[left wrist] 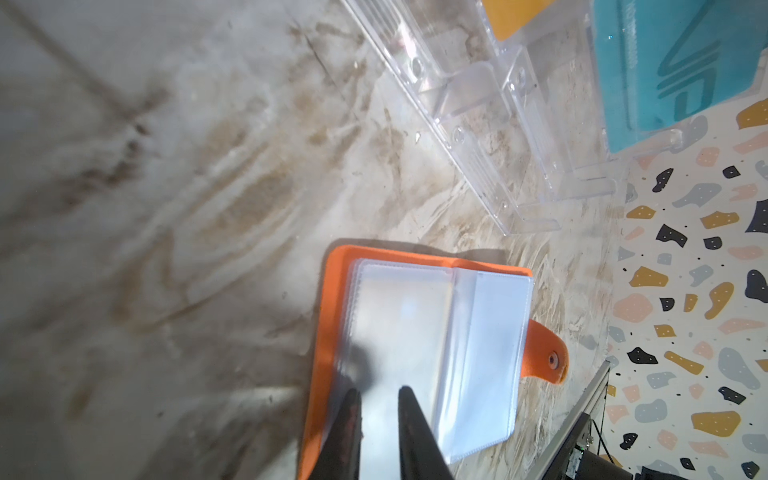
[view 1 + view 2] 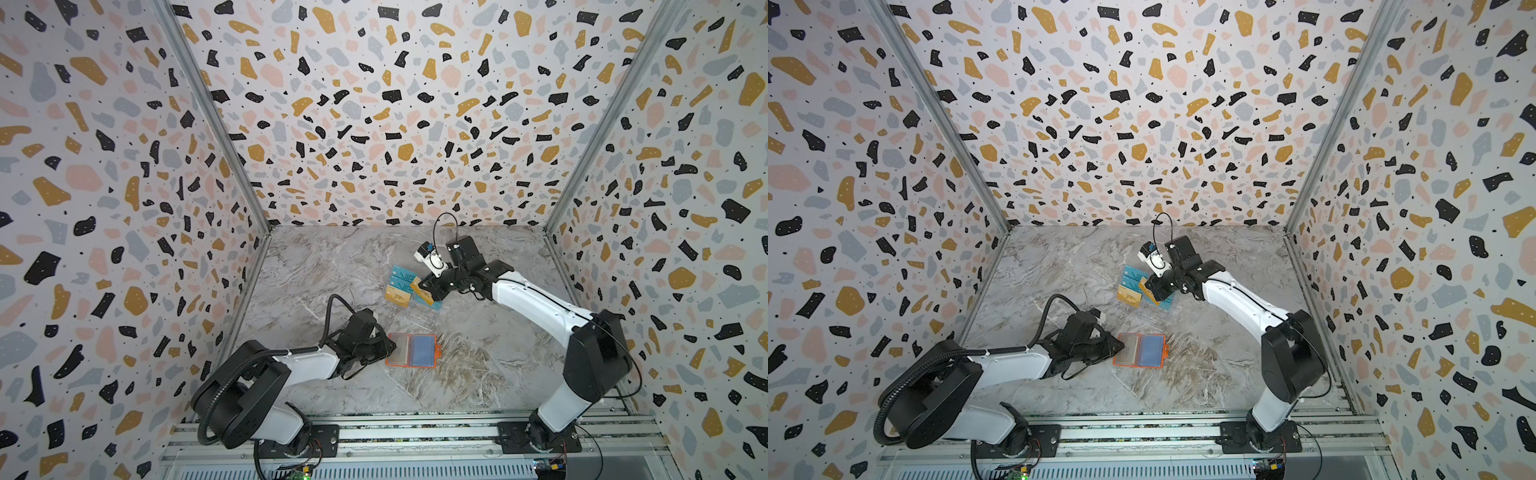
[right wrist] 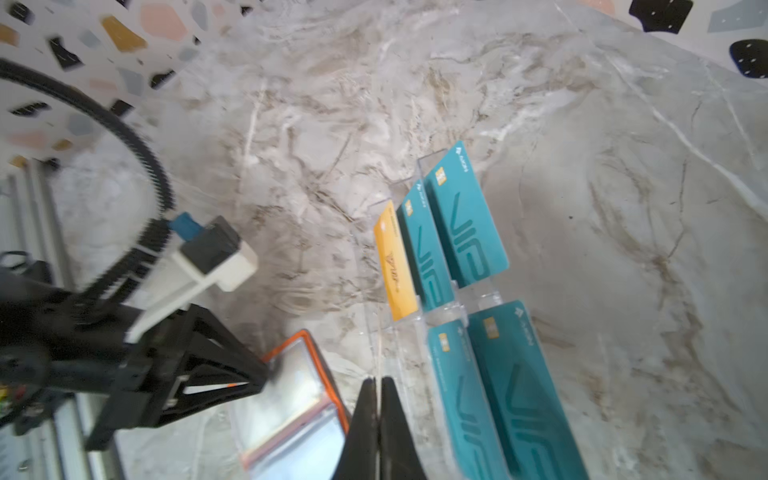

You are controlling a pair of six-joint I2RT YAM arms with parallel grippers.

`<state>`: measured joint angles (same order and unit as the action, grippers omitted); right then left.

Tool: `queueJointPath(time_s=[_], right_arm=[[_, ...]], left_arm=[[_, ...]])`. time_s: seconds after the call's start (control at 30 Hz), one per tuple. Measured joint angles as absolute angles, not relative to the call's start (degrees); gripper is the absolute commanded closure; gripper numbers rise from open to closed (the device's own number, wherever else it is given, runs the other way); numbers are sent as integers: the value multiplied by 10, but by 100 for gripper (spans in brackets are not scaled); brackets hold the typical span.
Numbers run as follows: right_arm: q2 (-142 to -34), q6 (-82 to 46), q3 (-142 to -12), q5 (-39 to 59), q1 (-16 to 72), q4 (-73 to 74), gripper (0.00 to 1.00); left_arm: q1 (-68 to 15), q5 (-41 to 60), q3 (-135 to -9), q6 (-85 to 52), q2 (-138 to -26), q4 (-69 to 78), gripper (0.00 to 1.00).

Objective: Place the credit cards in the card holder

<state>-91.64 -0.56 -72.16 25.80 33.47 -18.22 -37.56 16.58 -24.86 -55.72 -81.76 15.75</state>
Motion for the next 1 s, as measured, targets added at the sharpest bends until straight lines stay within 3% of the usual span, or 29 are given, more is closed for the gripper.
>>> queueJointPath(time_s=[0.17, 0.43, 1.0], right_arm=[[-854, -137, -562, 352, 332, -74, 100], [-854, -324, -366, 443, 338, 70, 100], [-937, -475, -323, 472, 342, 253, 100]], left_arm=[[-391, 151, -231, -580, -800, 160, 81], [-399, 138, -227, -595, -794, 159, 81], [-402, 130, -227, -597, -793, 159, 81]])
